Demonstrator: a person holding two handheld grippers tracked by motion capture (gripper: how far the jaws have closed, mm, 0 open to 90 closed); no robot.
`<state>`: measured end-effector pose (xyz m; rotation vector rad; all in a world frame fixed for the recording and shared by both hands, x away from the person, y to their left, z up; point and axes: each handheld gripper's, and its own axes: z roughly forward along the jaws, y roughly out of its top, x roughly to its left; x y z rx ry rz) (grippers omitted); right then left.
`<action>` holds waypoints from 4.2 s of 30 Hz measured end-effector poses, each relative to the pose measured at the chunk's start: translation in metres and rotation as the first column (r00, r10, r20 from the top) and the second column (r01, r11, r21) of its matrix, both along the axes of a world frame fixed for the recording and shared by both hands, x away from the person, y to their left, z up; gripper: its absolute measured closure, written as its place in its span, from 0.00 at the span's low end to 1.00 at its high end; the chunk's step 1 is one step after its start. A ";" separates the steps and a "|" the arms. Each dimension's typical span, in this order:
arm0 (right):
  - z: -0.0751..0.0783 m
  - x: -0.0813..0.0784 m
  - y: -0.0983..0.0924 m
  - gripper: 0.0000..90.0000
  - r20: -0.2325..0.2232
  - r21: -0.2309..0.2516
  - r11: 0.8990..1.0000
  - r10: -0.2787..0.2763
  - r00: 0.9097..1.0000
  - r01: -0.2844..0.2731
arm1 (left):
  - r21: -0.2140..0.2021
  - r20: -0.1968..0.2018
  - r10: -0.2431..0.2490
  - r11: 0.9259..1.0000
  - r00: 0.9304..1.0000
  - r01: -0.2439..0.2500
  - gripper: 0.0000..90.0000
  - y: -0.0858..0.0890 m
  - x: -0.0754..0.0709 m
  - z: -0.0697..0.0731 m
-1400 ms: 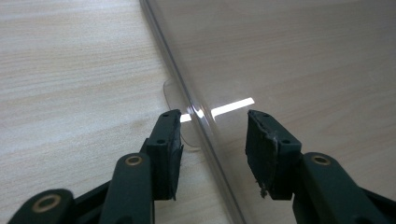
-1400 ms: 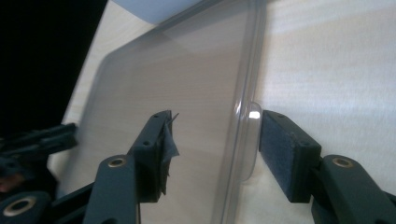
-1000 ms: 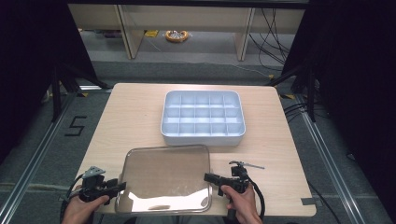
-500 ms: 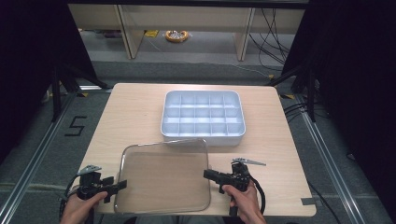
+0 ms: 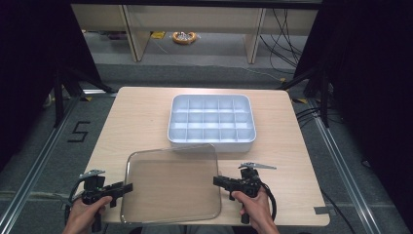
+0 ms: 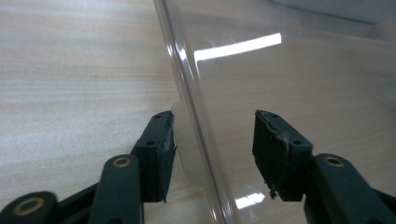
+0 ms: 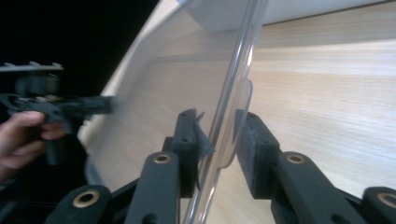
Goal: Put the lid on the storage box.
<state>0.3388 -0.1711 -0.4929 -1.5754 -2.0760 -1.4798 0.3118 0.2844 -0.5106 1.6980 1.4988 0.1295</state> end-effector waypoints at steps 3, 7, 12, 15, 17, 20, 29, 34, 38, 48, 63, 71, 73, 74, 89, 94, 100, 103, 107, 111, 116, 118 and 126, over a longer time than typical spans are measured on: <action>0.005 -0.002 0.000 0.77 0.019 -0.050 0.999 -0.010 1.000 0.011 | 0.001 0.066 0.013 1.000 0.998 -0.013 0.62 -0.003 -0.007 0.010; 0.012 -0.006 0.001 0.75 0.026 -0.091 0.995 -0.029 0.999 0.031 | 0.005 0.094 0.012 1.000 0.995 -0.013 0.66 -0.005 -0.012 0.017; 0.020 -0.010 -0.001 0.73 0.075 -0.171 0.985 -0.027 0.997 0.039 | 0.005 0.113 0.010 1.000 0.994 -0.011 0.70 -0.009 -0.016 0.023; 0.030 -0.012 -0.002 0.73 0.106 -0.201 0.979 -0.017 0.994 0.039 | 0.000 0.122 0.004 1.000 0.993 -0.004 0.73 -0.010 -0.018 0.028; 0.033 -0.013 -0.003 0.73 0.108 -0.208 0.977 -0.013 0.994 0.036 | 0.006 0.133 0.003 1.000 0.991 -0.004 0.74 -0.012 -0.019 0.032; 0.043 -0.014 -0.003 0.73 0.140 -0.235 0.971 -0.013 0.990 0.046 | 0.018 0.157 -0.001 1.000 0.988 -0.002 0.75 -0.016 -0.020 0.043; 0.076 -0.005 -0.020 0.76 0.198 -0.240 0.968 -0.024 0.980 0.073 | 0.051 0.214 -0.029 0.999 0.976 0.018 0.75 -0.035 -0.003 0.075; 0.090 0.011 -0.033 0.75 0.211 -0.228 0.967 -0.063 0.975 0.112 | 0.055 0.222 -0.050 0.998 0.974 0.039 0.75 -0.049 0.020 0.090; 0.104 0.025 -0.042 0.75 0.188 -0.230 0.963 -0.098 0.977 0.140 | 0.058 0.218 -0.059 0.997 0.974 0.047 0.76 -0.057 0.032 0.098; 0.125 0.064 -0.058 0.72 0.170 -0.271 0.945 -0.138 0.976 0.180 | 0.085 0.201 -0.073 0.995 0.977 0.057 0.78 -0.084 0.080 0.116; 0.145 0.118 -0.071 0.71 0.130 -0.264 0.935 -0.210 0.969 0.238 | 0.089 0.155 -0.039 0.996 0.987 0.025 0.77 -0.105 0.149 0.135; 0.145 0.140 -0.076 0.70 0.058 -0.250 0.931 -0.261 0.964 0.267 | 0.097 0.127 -0.029 0.995 0.992 0.016 0.76 -0.115 0.174 0.135; 0.143 0.149 -0.078 0.70 0.058 -0.257 0.928 -0.265 0.962 0.271 | 0.098 0.117 -0.023 0.995 0.993 0.011 0.75 -0.117 0.180 0.136; 0.142 0.152 -0.079 0.70 0.058 -0.260 0.928 -0.259 0.964 0.265 | 0.098 0.117 -0.018 0.995 0.993 0.006 0.75 -0.118 0.183 0.136; 0.134 0.174 -0.082 0.69 -0.019 -0.246 0.911 -0.345 0.938 0.330 | 0.104 0.067 0.008 0.994 0.998 -0.015 0.73 -0.128 0.208 0.130; 0.127 0.180 -0.081 0.68 -0.016 -0.261 0.912 -0.333 0.943 0.318 | 0.109 0.047 0.024 0.994 0.999 -0.029 0.72 -0.129 0.212 0.125; 0.117 0.188 -0.078 0.67 -0.054 -0.271 0.900 -0.368 0.928 0.341 | 0.102 0.033 0.039 0.994 0.999 -0.042 0.71 -0.131 0.217 0.120; 0.111 0.192 -0.079 0.66 -0.060 -0.285 0.898 -0.365 0.929 0.335 | 0.108 0.021 0.042 0.993 0.999 -0.044 0.69 -0.133 0.219 0.116; 0.105 0.196 -0.080 0.66 -0.039 -0.294 0.896 -0.359 0.932 0.333 | 0.115 0.014 0.040 0.993 0.999 -0.041 0.68 -0.136 0.221 0.113; 0.100 0.198 -0.077 0.66 -0.102 -0.255 0.895 -0.401 0.911 0.366 | 0.111 0.009 0.048 0.993 0.999 -0.049 0.68 -0.137 0.222 0.115; 0.092 0.200 -0.079 0.66 -0.097 -0.287 0.888 -0.400 0.911 0.360 | 0.120 0.017 0.062 0.991 0.998 -0.064 0.69 -0.139 0.226 0.118; 0.089 0.201 -0.078 0.66 -0.100 -0.312 0.879 -0.408 0.908 0.361 | 0.121 0.011 0.082 0.989 0.997 -0.083 0.68 -0.140 0.227 0.118; 0.082 0.205 -0.077 0.66 -0.093 -0.316 0.883 -0.393 0.915 0.347 | 0.136 -0.006 0.096 0.986 0.995 -0.095 0.66 -0.144 0.233 0.109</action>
